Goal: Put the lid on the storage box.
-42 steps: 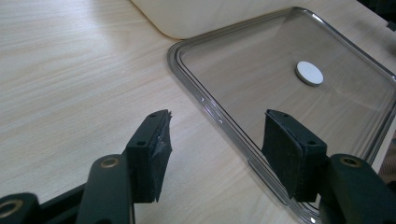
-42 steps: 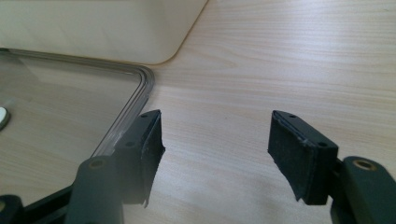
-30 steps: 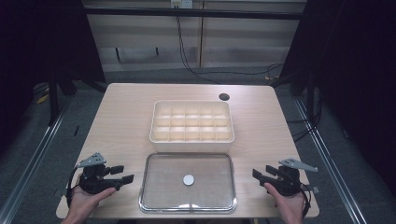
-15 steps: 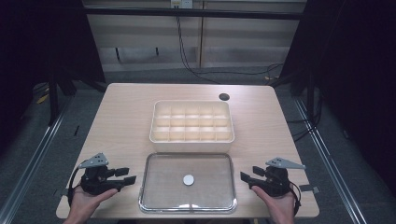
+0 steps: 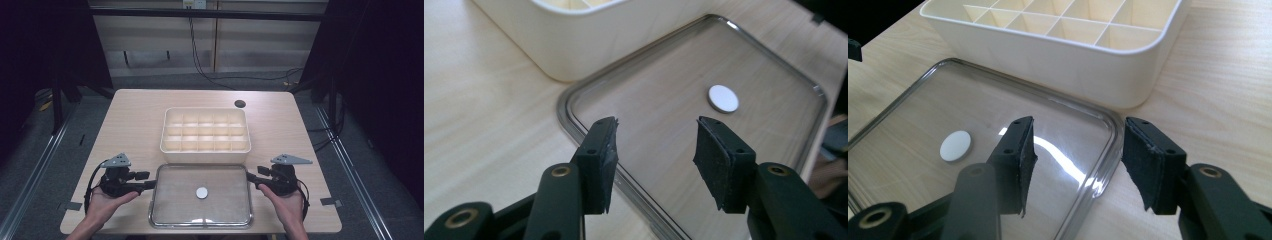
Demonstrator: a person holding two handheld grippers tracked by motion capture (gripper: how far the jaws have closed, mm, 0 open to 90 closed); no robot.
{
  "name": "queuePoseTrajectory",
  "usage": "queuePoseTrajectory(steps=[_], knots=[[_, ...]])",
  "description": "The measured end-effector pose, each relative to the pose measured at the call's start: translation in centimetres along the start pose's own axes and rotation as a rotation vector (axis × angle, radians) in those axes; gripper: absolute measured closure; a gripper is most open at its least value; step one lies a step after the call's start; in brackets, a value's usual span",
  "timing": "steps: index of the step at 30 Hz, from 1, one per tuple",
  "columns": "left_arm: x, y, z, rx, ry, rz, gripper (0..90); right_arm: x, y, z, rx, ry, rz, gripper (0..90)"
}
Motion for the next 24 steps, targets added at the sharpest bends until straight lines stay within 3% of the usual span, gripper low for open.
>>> queuePoseTrajectory(steps=[4, 8, 11, 14, 24], knots=[[-0.5, 0.8, -0.2, -0.017, 0.002, 0.016, 51.3, 0.3, 0.9, 0.2, -0.016, -0.006, -0.001, 48.2], [-1.5, 1.2, -1.1, -0.018, -0.047, 0.027, 50.4, 0.7, 2.0, -0.2, -0.027, 0.015, -0.008, 50.3], [-1.9, 1.1, -1.7, -0.023, -0.058, 0.025, 51.4, 1.0, 2.7, -0.6, -0.047, 0.001, -0.018, 52.7], [-2.0, 1.1, -2.4, -0.041, -0.041, 0.029, 56.6, 1.4, 3.0, -1.2, -0.056, 0.015, -0.027, 53.4], [-1.8, 1.3, -3.6, -0.092, -0.05, 0.023, 53.4, 1.8, 3.5, -3.0, -0.102, 0.022, -0.045, 52.3]])
Point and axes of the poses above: each handheld gripper's, and its own axes: y roughly forward along the jaws, z roughly out of its top, x roughly to its right, the point moved 1 cm from there along y, roughly forward along the jaws, and after that the axes turned 13 degrees about x, right-handed, at the moved point
